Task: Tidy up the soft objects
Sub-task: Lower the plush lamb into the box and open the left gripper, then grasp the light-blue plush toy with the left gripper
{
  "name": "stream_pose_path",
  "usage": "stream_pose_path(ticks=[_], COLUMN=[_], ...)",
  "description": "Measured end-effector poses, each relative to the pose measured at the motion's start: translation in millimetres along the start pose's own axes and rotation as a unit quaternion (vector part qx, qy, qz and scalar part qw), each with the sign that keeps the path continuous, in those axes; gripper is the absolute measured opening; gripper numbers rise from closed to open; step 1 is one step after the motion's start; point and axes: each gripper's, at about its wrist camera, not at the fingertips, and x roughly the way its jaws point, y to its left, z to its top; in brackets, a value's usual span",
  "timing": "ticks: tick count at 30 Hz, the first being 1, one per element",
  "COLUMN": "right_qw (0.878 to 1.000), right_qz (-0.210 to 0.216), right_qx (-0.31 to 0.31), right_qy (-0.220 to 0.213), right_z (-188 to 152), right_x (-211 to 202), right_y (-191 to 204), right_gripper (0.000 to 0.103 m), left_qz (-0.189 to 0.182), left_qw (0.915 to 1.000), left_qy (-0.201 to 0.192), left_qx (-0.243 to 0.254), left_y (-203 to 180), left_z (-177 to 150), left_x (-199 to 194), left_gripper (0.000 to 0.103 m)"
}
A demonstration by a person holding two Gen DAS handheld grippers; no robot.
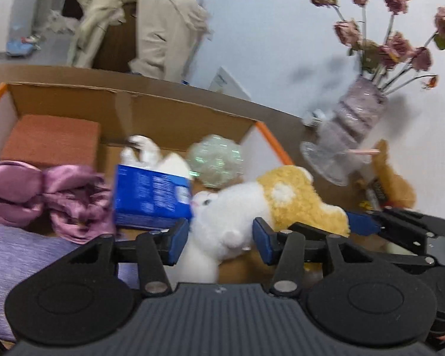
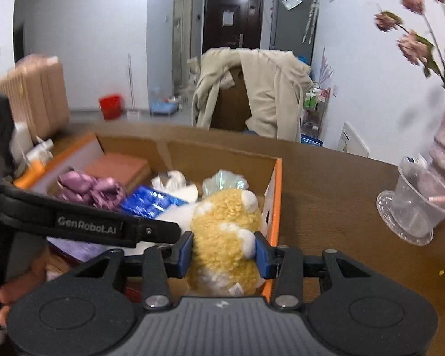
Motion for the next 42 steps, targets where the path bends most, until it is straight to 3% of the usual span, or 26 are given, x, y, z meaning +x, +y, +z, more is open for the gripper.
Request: stream_pose_path(ticks=[3, 6, 8, 11, 15, 18, 22, 28, 34, 37, 42], right_qw=[0.999, 0.995, 0.992, 0.991, 0.992, 0.989, 0.985, 0.984, 0.983, 0.982, 0.983], right_qz=[0.032, 0.074, 0.094, 0.084, 0.064, 0.057, 0.049, 0.066, 0.087, 0.094, 0.097], right_qx=[0.026, 0.055, 0.078, 0.098, 0.107, 0.109, 0.096, 0.069, 0.062, 0.086, 0.095], right_qy=[0.010, 0.037, 0.033, 0.018, -0.033, -0.083, -0.135, -0.153, -0.152, -0.142, -0.126], right_z=[1, -2, -3, 0, 8, 14, 11, -38, -121, -162, -185], right_x=[7, 17, 18, 3, -41, -83, -136, -193, -230, -242, -245], right_y=[-3, -15, -26, -35, -44, -49, -44, -13, 24, 36, 40], right_gripper=[0.042, 0.043, 0.045, 0.059, 0.062, 0.057, 0.039, 0.040, 0.048, 0.053, 0.053], left_qz=[0.007, 0.010, 0.027, 0.030, 0.034, 0.042, 0.047, 0.052, 0.043, 0.041, 0.046], left_qw=[0.9999, 0.9990, 0.9977, 0.9970, 0.9937, 0.9888, 0.9824, 0.9754, 0.9814, 0.9851, 0.9892], left_qy=[-0.014, -0.032, -0.042, -0.047, -0.081, -0.115, -0.152, -0.183, -0.168, -0.152, -0.123], left_qx=[0.002, 0.029, 0.045, 0.054, 0.069, 0.085, 0.098, 0.112, 0.081, 0.068, 0.064], left_y=[4, -4, -11, -16, -20, -23, -29, -36, -31, -31, -30], left_z=[2, 3, 2, 0, 1, -3, -22, -87, -161, -193, -215], left_x=[-9, -20, -27, -42, -86, -131, -185, -245, -273, -278, -272], left_gripper=[0.052, 0.062, 0.064, 0.064, 0.067, 0.070, 0.073, 0.079, 0.083, 0.083, 0.083])
